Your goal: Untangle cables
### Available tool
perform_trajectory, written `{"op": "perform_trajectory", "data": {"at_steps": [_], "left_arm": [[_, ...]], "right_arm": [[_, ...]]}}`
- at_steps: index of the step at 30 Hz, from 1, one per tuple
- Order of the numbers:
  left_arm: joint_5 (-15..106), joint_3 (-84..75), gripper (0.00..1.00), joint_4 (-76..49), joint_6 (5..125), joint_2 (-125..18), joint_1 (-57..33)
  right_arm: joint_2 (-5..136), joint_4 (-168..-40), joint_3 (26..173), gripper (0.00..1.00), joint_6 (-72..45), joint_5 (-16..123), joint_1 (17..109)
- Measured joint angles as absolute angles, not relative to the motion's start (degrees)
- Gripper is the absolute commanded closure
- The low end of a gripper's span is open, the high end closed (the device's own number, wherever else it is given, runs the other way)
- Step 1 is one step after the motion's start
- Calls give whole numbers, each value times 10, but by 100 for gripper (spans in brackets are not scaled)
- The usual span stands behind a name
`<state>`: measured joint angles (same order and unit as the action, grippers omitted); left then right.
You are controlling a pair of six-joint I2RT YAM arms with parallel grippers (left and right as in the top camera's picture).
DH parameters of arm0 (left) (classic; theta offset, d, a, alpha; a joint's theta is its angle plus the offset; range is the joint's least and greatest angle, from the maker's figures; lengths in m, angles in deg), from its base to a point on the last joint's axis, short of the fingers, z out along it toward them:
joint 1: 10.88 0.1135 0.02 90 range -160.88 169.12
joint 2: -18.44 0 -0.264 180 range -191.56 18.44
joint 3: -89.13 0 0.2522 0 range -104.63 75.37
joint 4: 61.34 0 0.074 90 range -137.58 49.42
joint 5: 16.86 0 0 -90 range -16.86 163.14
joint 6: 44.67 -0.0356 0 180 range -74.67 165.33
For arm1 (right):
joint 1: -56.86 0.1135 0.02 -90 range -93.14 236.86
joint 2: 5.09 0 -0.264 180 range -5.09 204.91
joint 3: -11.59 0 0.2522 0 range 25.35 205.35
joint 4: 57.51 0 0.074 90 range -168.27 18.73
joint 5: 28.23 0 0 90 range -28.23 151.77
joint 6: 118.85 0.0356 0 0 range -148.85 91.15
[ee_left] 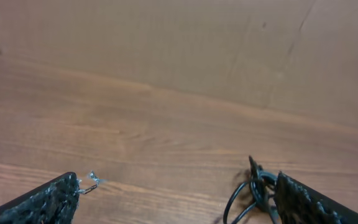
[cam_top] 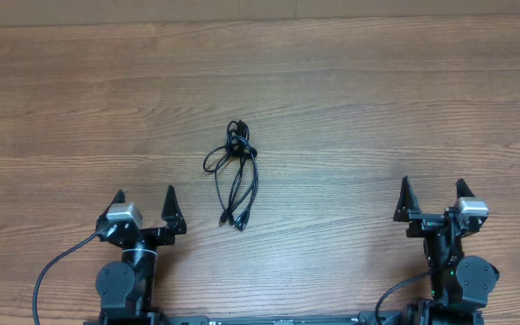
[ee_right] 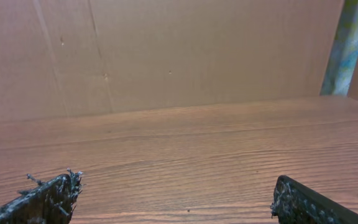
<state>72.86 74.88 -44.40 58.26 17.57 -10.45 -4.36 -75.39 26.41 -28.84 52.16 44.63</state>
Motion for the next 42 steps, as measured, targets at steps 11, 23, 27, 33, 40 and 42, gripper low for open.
{"op": "perform_trajectory", "data": {"at_steps": [11,23,27,33,40,42], "left_arm": [[713,749,0,-438,559,176,-105],[684,669,0,-299,467,173,-105],[683,645,0,-298,459,138,-105],[683,607,0,-295,451,26,-105],[677,535,1,-295,446,-150,-105],[672,510,1,-293,439,-211,-105]], "right_arm": [[-44,-754,264,0,-289,522,446],[-44,-754,264,0,-288,522,446],[-44,-754,264,0,-288,522,446],[-44,-754,264,0,-289,522,446],[-44,-754,264,0,-289,522,446],[-44,-754,264,0,-289,522,446]]}}
